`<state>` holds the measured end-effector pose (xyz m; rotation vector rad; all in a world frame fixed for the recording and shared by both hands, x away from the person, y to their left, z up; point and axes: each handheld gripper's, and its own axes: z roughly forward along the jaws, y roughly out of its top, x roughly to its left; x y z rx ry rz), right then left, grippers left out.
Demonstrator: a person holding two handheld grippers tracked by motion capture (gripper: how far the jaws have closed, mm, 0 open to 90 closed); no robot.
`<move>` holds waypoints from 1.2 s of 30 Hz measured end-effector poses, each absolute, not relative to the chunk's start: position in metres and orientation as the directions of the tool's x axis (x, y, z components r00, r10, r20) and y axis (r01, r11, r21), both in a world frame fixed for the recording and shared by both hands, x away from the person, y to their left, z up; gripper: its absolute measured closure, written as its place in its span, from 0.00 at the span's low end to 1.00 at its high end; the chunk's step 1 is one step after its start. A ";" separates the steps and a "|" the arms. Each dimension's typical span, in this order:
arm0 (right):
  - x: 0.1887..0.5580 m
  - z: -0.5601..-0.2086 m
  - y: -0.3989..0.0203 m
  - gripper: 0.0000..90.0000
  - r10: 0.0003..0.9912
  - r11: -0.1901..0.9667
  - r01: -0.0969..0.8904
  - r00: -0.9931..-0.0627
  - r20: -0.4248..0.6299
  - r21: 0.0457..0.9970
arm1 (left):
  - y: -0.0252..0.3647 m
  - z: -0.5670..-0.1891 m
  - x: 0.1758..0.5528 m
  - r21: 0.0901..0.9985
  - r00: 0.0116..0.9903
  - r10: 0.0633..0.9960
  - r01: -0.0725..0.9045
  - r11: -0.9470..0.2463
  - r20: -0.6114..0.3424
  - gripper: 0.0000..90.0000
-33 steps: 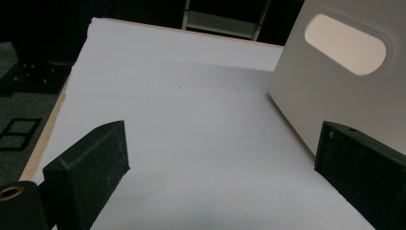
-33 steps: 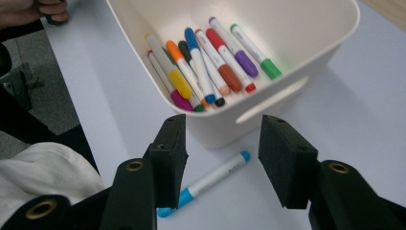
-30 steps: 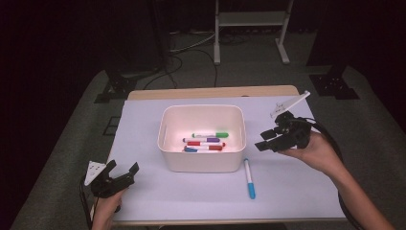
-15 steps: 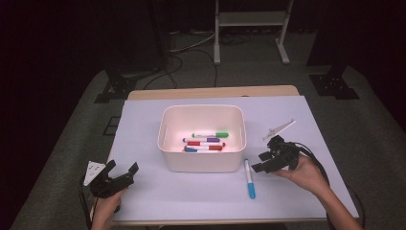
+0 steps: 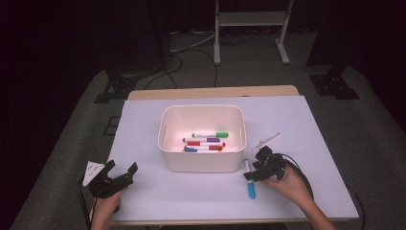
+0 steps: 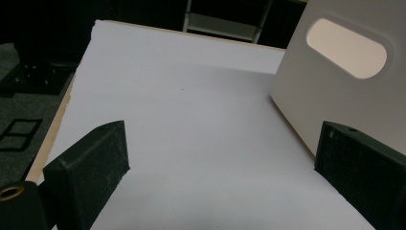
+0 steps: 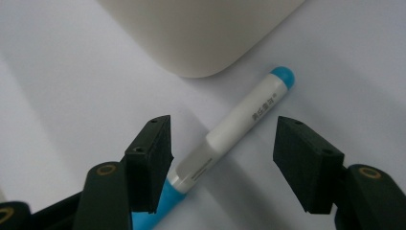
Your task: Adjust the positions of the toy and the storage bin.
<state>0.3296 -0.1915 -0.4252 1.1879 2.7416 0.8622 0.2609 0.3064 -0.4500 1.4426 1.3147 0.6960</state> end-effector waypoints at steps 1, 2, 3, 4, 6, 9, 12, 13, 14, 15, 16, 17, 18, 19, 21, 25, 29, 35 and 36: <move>0.330 -0.427 -0.191 0.41 0.690 0.547 0.669 -0.701 0.181 0.504 | 0.306 -0.450 0.261 0.926 0.237 0.948 0.359 0.116 -0.211 0.03; 0.330 -0.427 -0.190 0.41 0.693 0.547 0.669 -0.699 0.176 0.503 | 0.307 -0.450 0.261 0.926 0.237 0.948 0.358 0.116 -0.211 0.03; 0.330 -0.429 -0.190 0.41 0.701 0.554 0.666 -0.697 0.151 0.500 | 0.307 -0.450 0.261 0.926 0.237 0.949 0.359 0.115 -0.210 0.04; 0.330 -0.430 -0.190 0.42 0.707 0.560 0.662 -0.695 0.129 0.498 | 0.307 -0.450 0.261 0.926 0.237 0.949 0.358 0.116 -0.210 0.03; 0.329 -0.431 -0.192 0.45 0.717 0.561 0.669 -0.687 0.117 0.488 | 0.307 -0.450 0.261 0.927 0.235 0.949 0.357 0.117 -0.211 0.03; 0.327 -0.434 -0.197 0.50 0.735 0.569 0.671 -0.674 0.072 0.475 | 0.307 -0.450 0.261 0.927 0.235 0.949 0.357 0.118 -0.211 0.03; 0.323 -0.433 -0.207 0.56 0.743 0.565 0.672 -0.667 0.059 0.479 | 0.307 -0.450 0.261 0.926 0.236 0.949 0.358 0.116 -0.210 0.03; 0.321 -0.433 -0.211 0.58 0.749 0.562 0.675 -0.660 0.052 0.477 | 0.306 -0.450 0.261 0.926 0.236 0.949 0.360 0.115 -0.210 0.03; 0.321 -0.433 -0.211 0.58 0.749 0.562 0.675 -0.660 0.052 0.477 | 0.306 -0.450 0.261 0.926 0.236 0.949 0.360 0.115 -0.210 0.03; 0.320 -0.433 -0.214 0.61 0.749 0.565 0.673 -0.661 0.044 0.478 | 0.306 -0.450 0.261 0.926 0.237 0.949 0.361 0.114 -0.209 0.03; 0.318 -0.433 -0.221 0.67 0.758 0.569 0.676 -0.652 0.020 0.469 | 0.306 -0.450 0.261 0.926 0.238 0.949 0.360 0.113 -0.209 0.03; 0.317 -0.433 -0.224 0.69 0.758 0.576 0.670 -0.652 0.001 0.468 | 0.306 -0.450 0.261 0.926 0.237 0.949 0.360 0.114 -0.209 0.03; 0.316 -0.433 -0.227 0.71 0.759 0.575 0.670 -0.651 0.000 0.470 | 0.306 -0.450 0.261 0.926 0.236 0.949 0.360 0.115 -0.209 0.03; 0.315 -0.433 -0.230 0.75 0.761 0.569 0.672 -0.648 0.004 0.474 | 0.306 -0.450 0.261 0.926 0.236 0.949 0.360 0.115 -0.209 0.03; 0.314 -0.433 -0.235 0.82 0.761 0.568 0.670 -0.648 0.004 0.477 | 0.306 -0.450 0.261 0.926 0.235 0.949 0.360 0.116 -0.210 0.03; 0.316 -0.432 -0.241 0.84 0.750 0.575 0.671 -0.661 0.025 0.468 | 0.306 -0.450 0.261 0.926 0.237 0.949 0.361 0.114 -0.209 0.03; 0.320 -0.429 -0.249 0.84 0.740 0.573 0.682 -0.669 0.071 0.455 | 0.306 -0.450 0.261 0.926 0.236 0.949 0.360 0.113 -0.208 0.03; 0.323 -0.415 -0.260 0.84 0.732 0.553 0.690 -0.670 0.122 0.467 | 0.304 -0.450 0.261 0.925 0.240 0.949 0.364 0.108 -0.206 0.03; 0.323 -0.411 -0.261 0.84 0.730 0.551 0.688 -0.672 0.128 0.471 | 0.304 -0.450 0.262 0.925 0.241 0.949 0.365 0.106 -0.204 0.03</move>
